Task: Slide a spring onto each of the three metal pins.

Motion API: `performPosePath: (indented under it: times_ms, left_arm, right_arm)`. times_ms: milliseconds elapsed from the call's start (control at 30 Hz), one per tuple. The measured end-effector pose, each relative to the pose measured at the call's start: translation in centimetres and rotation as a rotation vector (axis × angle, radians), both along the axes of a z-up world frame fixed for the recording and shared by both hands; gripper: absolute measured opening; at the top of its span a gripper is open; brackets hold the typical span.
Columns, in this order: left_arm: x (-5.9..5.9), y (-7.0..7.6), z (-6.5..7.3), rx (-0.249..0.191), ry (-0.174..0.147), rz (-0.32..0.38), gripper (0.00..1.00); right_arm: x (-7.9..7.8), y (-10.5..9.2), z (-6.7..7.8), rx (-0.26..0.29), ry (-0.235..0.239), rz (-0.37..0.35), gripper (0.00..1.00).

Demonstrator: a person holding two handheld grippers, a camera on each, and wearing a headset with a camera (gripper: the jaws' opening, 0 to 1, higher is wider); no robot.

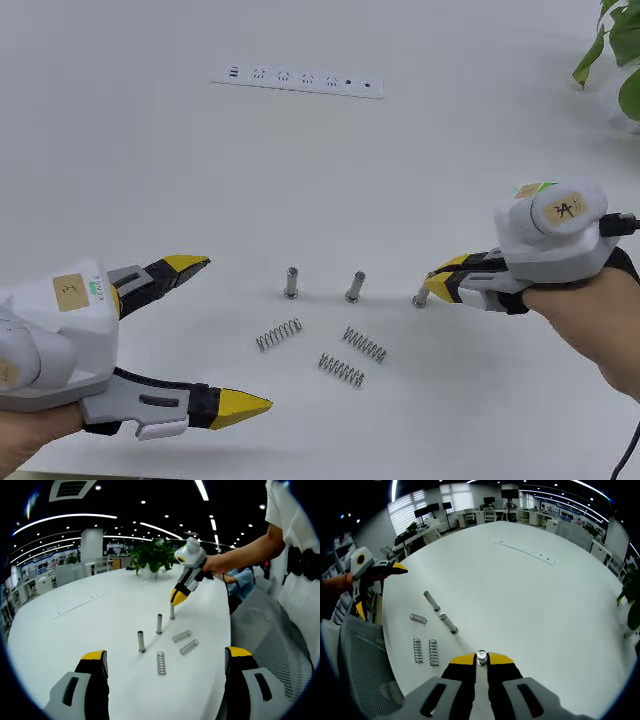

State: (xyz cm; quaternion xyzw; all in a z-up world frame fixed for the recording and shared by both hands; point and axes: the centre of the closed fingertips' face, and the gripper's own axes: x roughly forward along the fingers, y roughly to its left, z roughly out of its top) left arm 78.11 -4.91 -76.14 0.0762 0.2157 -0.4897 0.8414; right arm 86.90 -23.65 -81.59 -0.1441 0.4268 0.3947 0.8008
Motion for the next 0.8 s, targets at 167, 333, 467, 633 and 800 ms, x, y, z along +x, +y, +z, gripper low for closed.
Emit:
performPosePath:
  times_ms: [167,333,467,633,800]
  left_arm:
    - [-0.07,-0.19,0.14,0.000,-0.001,-0.002,0.99]
    - [0.01,-0.17,0.13,-0.003,-0.003,-0.001,0.99]
    - [0.03,-0.19,0.21,-0.005,-0.004,0.001,0.99]
    - [0.08,-0.16,0.30,-0.007,-0.005,0.003,0.99]
    - [0.12,-0.14,0.29,-0.007,-0.005,0.004,0.99]
  right_arm:
    - [-0.24,-0.16,0.10,0.004,0.000,-0.002,0.09]
    - [-0.28,-0.01,0.18,0.004,-0.001,0.011,0.09]
    - [-0.27,0.22,0.18,0.001,-0.006,0.018,0.09]
    - [-0.24,0.45,0.17,-0.005,-0.010,0.029,0.09]
    - [-0.46,0.33,0.14,-0.011,-0.010,0.034,0.09]
